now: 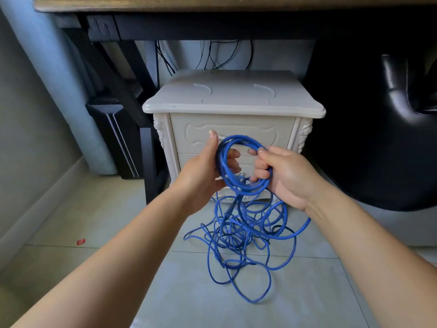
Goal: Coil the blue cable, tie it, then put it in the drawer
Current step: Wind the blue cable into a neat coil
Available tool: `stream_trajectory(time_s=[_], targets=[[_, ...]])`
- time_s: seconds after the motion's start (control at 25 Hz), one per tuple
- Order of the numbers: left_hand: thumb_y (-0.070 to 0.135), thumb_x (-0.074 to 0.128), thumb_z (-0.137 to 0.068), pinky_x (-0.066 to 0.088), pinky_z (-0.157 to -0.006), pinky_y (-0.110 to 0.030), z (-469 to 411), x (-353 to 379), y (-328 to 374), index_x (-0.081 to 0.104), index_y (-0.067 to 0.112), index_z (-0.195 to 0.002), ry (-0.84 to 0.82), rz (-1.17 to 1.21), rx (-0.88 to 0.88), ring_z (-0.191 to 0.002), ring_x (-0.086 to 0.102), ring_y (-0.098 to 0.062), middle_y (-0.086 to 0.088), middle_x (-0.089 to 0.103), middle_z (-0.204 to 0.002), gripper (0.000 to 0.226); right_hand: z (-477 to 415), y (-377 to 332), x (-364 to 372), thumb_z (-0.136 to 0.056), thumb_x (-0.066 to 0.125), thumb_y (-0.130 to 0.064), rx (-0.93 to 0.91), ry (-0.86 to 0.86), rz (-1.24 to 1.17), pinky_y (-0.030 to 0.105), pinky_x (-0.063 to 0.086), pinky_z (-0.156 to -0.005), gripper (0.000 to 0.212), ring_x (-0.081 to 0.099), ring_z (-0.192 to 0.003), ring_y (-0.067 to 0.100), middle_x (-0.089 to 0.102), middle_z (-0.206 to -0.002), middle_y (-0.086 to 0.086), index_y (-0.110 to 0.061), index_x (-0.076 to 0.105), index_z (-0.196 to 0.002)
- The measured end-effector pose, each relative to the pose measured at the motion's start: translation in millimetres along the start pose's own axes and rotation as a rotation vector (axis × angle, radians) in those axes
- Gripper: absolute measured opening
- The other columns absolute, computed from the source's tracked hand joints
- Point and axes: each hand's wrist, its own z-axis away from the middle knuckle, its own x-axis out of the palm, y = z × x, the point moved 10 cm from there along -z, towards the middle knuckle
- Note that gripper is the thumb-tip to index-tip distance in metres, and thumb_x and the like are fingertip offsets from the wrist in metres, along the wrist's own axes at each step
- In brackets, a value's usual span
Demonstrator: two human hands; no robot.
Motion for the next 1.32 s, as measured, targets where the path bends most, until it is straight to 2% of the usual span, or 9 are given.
stream_trajectory(time_s=[0.12, 0.32, 0.44, 0.6, 0.76, 0.88, 1.04, 1.2, 1.32], targets=[[0.043, 0.059, -0.086, 0.048, -0.091, -0.029, 6.9, 2.3, -8.7, 0.069, 0.018, -0.105, -0.107, -0.321, 0.048, -0.095, 0.066, -0.01, -0.001, 0.073, -0.104, 0.033, -0.5, -8.2, -14.5, -0.104, 0.038, -0.01, 0.026, 0.078, -0.289, 0.02, 0.043, -0.045, 0.021, 0.03, -0.046, 0.007, 0.033, -0.061, -0.002, -0.002, 0.057, -0.097], [0.02, 0.076, -0.08, 0.055, -0.068, -0.026, 16.0, 12.0, -9.1, 0.055, 0.019, -0.095, 0.078, -0.88, 0.29, -0.072, 0.066, -0.016, 0.0, 0.063, -0.093, 0.026, -2.1, 0.7, -26.3, -0.104, 0.038, -0.014, 0.112, 0.127, -0.458, 0.018, 0.046, -0.055, 0.024, 0.031, -0.044, 0.005, 0.034, -0.057, -0.005, -0.003, 0.058, -0.094], [0.006, 0.058, -0.087, 0.059, -0.073, -0.042, 15.0, 3.8, -10.4, 0.06, 0.008, -0.09, 0.075, -0.706, 0.157, -0.056, 0.067, -0.017, -0.004, 0.067, -0.069, 0.005, -3.1, -3.7, -38.9, -0.104, 0.036, -0.015, 0.093, 0.176, -0.5, 0.02, 0.048, -0.06, 0.026, 0.032, -0.042, 0.006, 0.036, -0.054, -0.005, -0.004, 0.056, -0.092], [0.005, 0.046, -0.095, 0.055, -0.079, -0.051, 17.4, 2.1, -21.1, 0.064, 0.002, -0.09, 0.03, -0.325, -0.039, -0.041, 0.057, -0.017, -0.009, 0.06, -0.073, 0.019, 1.2, -11.9, -59.4, -0.106, 0.032, -0.014, 0.003, 0.291, -0.556, 0.022, 0.048, -0.059, 0.028, 0.033, -0.039, 0.006, 0.035, -0.055, -0.003, -0.006, 0.053, -0.088], [0.011, 0.051, -0.099, 0.057, -0.054, -0.033, 15.9, -0.1, -17.5, 0.065, 0.008, -0.107, 0.091, -0.253, -0.029, -0.042, 0.052, -0.015, -0.008, 0.059, -0.082, 0.016, 14.0, -27.2, -65.3, -0.107, 0.032, -0.014, -0.18, 0.402, -0.265, 0.024, 0.042, -0.058, 0.021, 0.029, -0.042, 0.006, 0.027, -0.062, -0.002, -0.004, 0.051, -0.105], [0.014, 0.056, -0.098, 0.049, -0.043, -0.024, 16.3, -3.9, -13.1, 0.067, 0.007, -0.096, 0.159, -0.233, 0.008, -0.05, 0.055, -0.009, -0.006, 0.059, -0.087, 0.013, 22.7, -33.3, -61.8, -0.107, 0.033, -0.015, -0.266, 0.474, 0.055, 0.028, 0.043, -0.059, 0.02, 0.032, -0.042, 0.004, 0.033, -0.062, -0.005, -0.009, 0.052, -0.108], [0.013, 0.055, -0.098, 0.05, -0.045, -0.022, 17.0, -8.8, -17.5, 0.067, 0.01, -0.084, 0.181, -0.102, -0.062, -0.065, 0.061, -0.011, -0.004, 0.064, -0.083, 0.019, 31.2, -45.4, -52.9, -0.105, 0.035, -0.023, -0.36, 0.55, 0.565, 0.045, 0.049, -0.072, 0.017, 0.05, -0.051, 0.007, 0.046, -0.071, -0.01, -0.02, 0.052, -0.106], [0.017, 0.052, -0.1, 0.054, -0.052, -0.022, 16.2, -15.7, -10.7, 0.065, 0.013, -0.089, 0.213, -0.111, 0.001, -0.055, 0.062, -0.011, -0.007, 0.06, -0.073, 0.018, 38.3, -54.1, -34.9, -0.104, 0.036, -0.019, -0.424, 0.544, 0.881, 0.035, 0.038, -0.067, 0.015, 0.058, -0.083, 0.034, 0.054, -0.08, 0.0, -0.017, 0.05, -0.107], [0.014, 0.045, -0.102, 0.057, -0.056, -0.029, 18.0, -16.9, -0.4, 0.058, 0.009, -0.095, 0.257, -0.273, 0.134, -0.049, 0.059, -0.012, -0.005, 0.058, -0.062, 0.015, 31.0, -42.7, -23.3, -0.105, 0.034, -0.018, -0.327, 0.468, 1.085, 0.031, 0.029, -0.069, 0.026, 0.053, -0.093, 0.03, 0.061, -0.107, 0.013, -0.007, 0.051, -0.121]])
